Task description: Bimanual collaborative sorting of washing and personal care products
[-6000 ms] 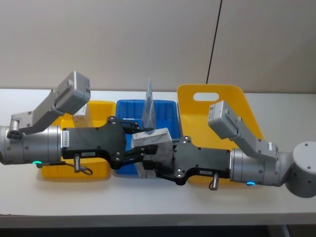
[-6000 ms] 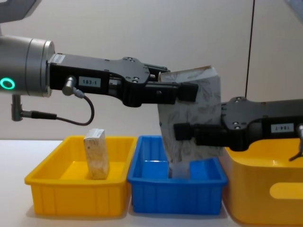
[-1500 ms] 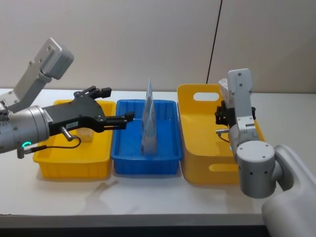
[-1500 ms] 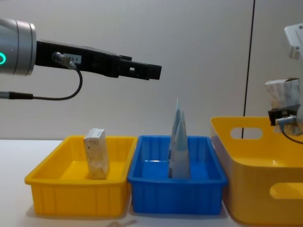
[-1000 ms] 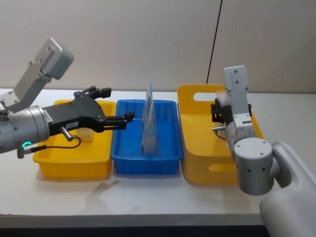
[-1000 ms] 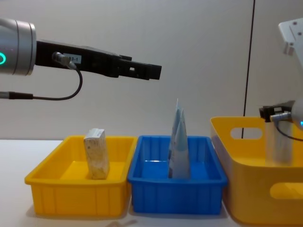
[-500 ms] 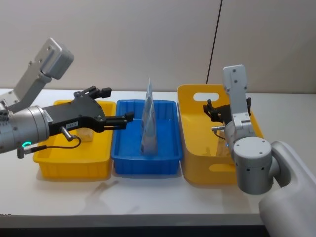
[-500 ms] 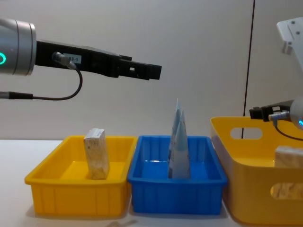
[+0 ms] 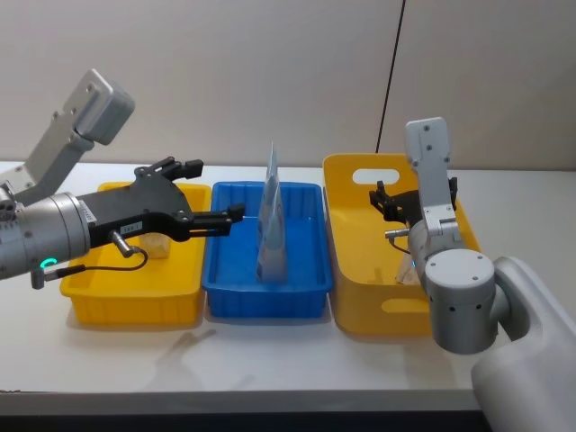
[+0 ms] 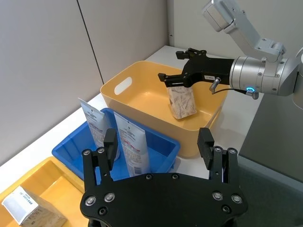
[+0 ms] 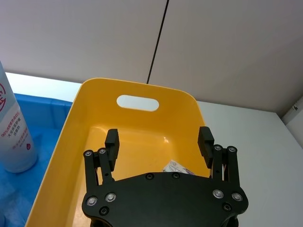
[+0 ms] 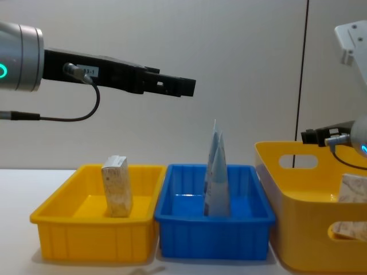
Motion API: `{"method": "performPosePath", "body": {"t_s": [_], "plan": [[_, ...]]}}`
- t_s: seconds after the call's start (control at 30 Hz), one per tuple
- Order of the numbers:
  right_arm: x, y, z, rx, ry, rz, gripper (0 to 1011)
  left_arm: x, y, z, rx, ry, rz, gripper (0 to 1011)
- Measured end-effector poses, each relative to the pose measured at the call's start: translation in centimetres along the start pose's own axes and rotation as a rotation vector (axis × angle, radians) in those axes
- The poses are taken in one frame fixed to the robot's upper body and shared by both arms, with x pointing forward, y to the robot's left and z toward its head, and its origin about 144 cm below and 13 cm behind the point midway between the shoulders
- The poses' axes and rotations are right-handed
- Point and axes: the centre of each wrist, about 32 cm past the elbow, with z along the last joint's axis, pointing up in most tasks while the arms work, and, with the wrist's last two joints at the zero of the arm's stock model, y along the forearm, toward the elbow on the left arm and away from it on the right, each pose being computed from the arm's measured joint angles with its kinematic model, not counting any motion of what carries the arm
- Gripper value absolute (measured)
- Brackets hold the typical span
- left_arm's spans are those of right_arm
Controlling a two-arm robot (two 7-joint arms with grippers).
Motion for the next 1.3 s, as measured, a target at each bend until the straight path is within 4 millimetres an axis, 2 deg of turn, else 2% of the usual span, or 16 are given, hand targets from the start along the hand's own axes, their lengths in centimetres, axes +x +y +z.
{"method": "performPosePath", "body": {"t_s": [1.0, 1.3], "plan": [[0.04, -0.03, 0.04, 0.002, 0.002, 0.004, 1003, 0.0, 0.0, 0.0, 0.0, 0.0, 0.0, 1001], [0.91, -0.52, 0.08, 0.013, 0.011, 0.053, 1003, 0.0, 0.0, 0.0, 0.0, 0.0, 0.0, 1001]]}}
